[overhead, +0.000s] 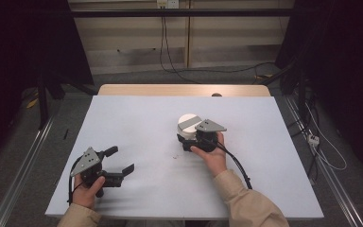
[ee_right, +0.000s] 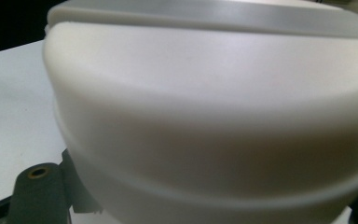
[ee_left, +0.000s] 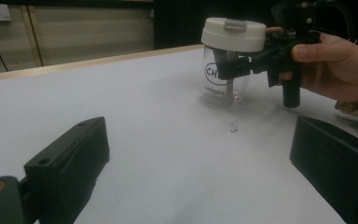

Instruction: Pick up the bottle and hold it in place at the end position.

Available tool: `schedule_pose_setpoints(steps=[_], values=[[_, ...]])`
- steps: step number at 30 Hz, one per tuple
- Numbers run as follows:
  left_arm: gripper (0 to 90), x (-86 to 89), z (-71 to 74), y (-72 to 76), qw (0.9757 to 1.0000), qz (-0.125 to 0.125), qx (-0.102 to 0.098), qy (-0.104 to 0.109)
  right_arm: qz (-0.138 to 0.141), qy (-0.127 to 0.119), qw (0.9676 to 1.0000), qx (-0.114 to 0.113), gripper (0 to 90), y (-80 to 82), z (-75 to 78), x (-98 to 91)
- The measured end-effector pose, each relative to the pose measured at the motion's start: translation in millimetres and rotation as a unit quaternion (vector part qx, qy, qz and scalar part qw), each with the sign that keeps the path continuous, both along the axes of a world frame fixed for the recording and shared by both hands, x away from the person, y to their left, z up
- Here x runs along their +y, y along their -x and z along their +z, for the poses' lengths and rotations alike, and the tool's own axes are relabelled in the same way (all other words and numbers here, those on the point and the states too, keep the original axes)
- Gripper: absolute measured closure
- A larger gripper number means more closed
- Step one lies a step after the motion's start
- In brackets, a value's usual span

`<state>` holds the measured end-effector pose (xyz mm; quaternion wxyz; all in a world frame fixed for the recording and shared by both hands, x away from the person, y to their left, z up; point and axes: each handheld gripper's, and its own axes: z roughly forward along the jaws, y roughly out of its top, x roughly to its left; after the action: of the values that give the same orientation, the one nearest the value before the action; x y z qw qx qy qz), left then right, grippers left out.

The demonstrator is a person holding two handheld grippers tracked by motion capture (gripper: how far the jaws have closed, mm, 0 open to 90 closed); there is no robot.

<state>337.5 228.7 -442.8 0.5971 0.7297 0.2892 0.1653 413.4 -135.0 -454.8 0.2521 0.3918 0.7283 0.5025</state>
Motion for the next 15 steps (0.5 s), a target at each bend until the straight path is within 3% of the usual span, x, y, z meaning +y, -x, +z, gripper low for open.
schedule_pose_setpoints(steps=[15], values=[[4.4, 0.3, -0.3, 0.5, 1.0, 0.0, 0.0, -0.001, 0.008, 0.002, 1.0, 0.001, 18.4, -0.6, -0.4, 4.2]])
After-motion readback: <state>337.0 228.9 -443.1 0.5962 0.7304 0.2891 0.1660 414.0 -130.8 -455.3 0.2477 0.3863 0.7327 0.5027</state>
